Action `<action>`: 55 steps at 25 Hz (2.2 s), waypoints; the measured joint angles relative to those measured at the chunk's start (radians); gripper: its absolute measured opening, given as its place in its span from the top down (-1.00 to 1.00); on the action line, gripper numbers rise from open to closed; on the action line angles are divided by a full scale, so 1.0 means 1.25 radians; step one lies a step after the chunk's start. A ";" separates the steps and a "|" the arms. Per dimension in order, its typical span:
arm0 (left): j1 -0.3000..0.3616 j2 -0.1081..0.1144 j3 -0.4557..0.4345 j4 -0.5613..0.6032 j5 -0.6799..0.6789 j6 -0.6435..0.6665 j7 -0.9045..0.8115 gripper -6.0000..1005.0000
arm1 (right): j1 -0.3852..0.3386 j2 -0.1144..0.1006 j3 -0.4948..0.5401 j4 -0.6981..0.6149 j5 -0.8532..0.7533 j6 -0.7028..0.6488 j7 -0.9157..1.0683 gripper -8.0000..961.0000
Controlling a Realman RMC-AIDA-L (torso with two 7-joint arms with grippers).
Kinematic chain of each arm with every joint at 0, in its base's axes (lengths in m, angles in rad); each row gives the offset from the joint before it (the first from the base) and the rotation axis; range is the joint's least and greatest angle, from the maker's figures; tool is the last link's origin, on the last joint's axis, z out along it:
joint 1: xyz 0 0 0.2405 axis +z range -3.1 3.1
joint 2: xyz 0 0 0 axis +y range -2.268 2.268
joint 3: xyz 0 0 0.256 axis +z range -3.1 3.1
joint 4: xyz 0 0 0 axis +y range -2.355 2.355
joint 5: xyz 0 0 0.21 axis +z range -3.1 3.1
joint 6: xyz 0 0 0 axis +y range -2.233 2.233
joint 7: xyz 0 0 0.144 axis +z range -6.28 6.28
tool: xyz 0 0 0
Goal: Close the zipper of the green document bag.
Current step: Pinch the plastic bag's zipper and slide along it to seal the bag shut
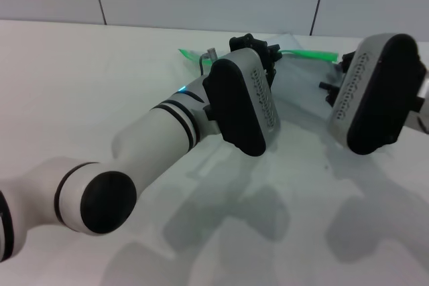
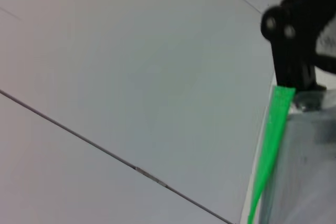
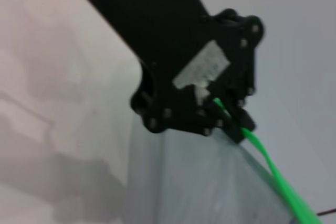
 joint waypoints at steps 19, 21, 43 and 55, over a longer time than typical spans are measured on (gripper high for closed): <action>-0.004 -0.001 0.002 0.001 0.002 0.001 -0.002 0.88 | 0.047 -0.001 -0.004 0.036 -0.006 0.002 0.086 0.67; -0.003 -0.001 0.002 0.001 0.002 0.001 -0.002 0.88 | 0.046 -0.001 0.006 0.035 -0.007 0.002 0.089 0.72; -0.001 0.000 0.002 0.008 0.007 0.008 0.002 0.71 | 0.015 -0.003 0.027 -0.025 -0.008 -0.011 0.072 0.89; 0.003 -0.001 0.005 0.011 0.007 0.038 0.003 0.71 | -0.001 -0.003 0.024 -0.043 -0.008 -0.011 0.054 0.89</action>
